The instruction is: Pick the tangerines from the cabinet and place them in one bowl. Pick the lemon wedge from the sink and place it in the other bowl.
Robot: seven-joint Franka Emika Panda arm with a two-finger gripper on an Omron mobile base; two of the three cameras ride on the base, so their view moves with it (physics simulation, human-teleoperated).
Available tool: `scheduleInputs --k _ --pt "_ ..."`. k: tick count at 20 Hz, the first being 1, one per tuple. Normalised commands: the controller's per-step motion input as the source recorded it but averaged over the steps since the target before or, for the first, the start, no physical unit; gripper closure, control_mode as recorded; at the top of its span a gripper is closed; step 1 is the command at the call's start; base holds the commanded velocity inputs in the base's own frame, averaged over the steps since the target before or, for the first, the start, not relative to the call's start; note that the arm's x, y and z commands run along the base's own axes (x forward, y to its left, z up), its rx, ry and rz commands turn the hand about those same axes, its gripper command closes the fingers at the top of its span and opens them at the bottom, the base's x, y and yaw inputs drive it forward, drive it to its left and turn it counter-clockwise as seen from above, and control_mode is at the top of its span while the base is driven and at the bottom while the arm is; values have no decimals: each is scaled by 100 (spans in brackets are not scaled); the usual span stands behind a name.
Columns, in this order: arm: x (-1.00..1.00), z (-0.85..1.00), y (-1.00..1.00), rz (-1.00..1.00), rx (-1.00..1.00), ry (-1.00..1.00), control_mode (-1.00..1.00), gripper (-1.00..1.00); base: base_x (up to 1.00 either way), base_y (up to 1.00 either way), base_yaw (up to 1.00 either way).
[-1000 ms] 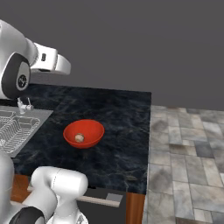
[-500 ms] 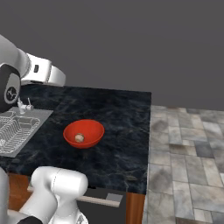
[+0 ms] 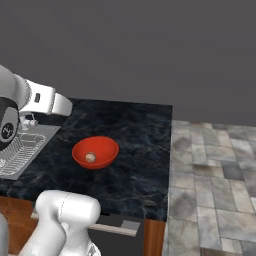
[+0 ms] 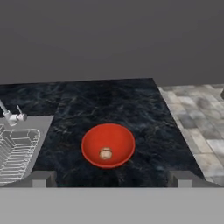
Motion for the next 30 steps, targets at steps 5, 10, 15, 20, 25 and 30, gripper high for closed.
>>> scheduleInputs --k 5,10,15,20,25,30 --pt "0 0 0 0 0 0 100 -100 -34 -41 -38" --pt "0 0 0 0 0 0 100 -100 -18 -35 -62" --pt "0 0 0 0 0 0 100 -100 -11 -34 -69" --pt "0 0 0 0 0 0 100 -100 -13 -32 -72" --pt "0 0 0 0 0 0 100 -100 -9 -29 -73" --pt "0 0 0 0 0 0 100 -100 -1 -35 -73"
